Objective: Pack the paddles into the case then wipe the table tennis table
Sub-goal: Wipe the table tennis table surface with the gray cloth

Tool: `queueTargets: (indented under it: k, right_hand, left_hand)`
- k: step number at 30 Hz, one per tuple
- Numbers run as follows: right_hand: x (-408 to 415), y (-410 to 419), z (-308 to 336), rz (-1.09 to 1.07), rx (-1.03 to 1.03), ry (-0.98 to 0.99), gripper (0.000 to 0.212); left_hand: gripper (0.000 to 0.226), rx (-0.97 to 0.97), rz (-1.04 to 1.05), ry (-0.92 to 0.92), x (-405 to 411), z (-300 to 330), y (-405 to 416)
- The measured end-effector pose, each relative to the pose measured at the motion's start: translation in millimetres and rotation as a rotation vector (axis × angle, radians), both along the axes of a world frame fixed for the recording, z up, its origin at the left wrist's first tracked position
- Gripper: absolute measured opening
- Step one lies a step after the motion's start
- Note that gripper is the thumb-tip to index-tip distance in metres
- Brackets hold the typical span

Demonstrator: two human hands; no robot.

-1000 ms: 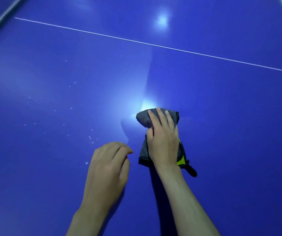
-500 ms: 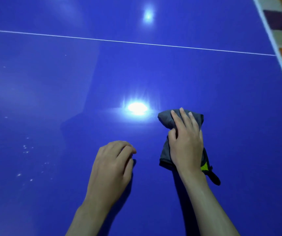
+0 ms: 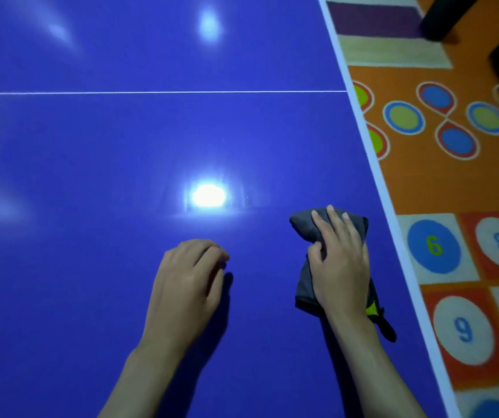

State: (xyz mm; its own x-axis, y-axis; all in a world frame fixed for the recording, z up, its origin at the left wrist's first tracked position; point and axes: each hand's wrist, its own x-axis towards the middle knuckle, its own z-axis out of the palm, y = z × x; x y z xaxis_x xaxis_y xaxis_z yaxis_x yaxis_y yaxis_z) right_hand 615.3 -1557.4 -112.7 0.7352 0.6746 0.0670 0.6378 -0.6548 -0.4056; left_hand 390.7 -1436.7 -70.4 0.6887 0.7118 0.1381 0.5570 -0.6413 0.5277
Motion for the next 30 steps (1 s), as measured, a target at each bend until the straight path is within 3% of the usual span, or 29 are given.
queueTargets:
  k: [7, 15, 21, 30]
  right_hand:
    - [76, -51, 1, 0.015, -0.018, 0.019, 0.055]
    - [128, -10, -1, 0.104, -0.021, -0.018, 0.053]
    - [102, 35, -1, 0.085, -0.044, -0.018, 0.056]
    - [-1, 116, -3, 0.205, -0.035, -0.061, 0.059]
  left_hand:
    - [0.02, -0.001, -0.047, 0.033, 55, -11, -20]
    - [0.011, 0.043, -0.037, 0.023, 55, -19, -19]
    - [0.009, 0.021, 0.034, 0.029, 21, -23, -12]
    - [0.017, 0.015, 0.136, 0.004, -51, -22, 35]
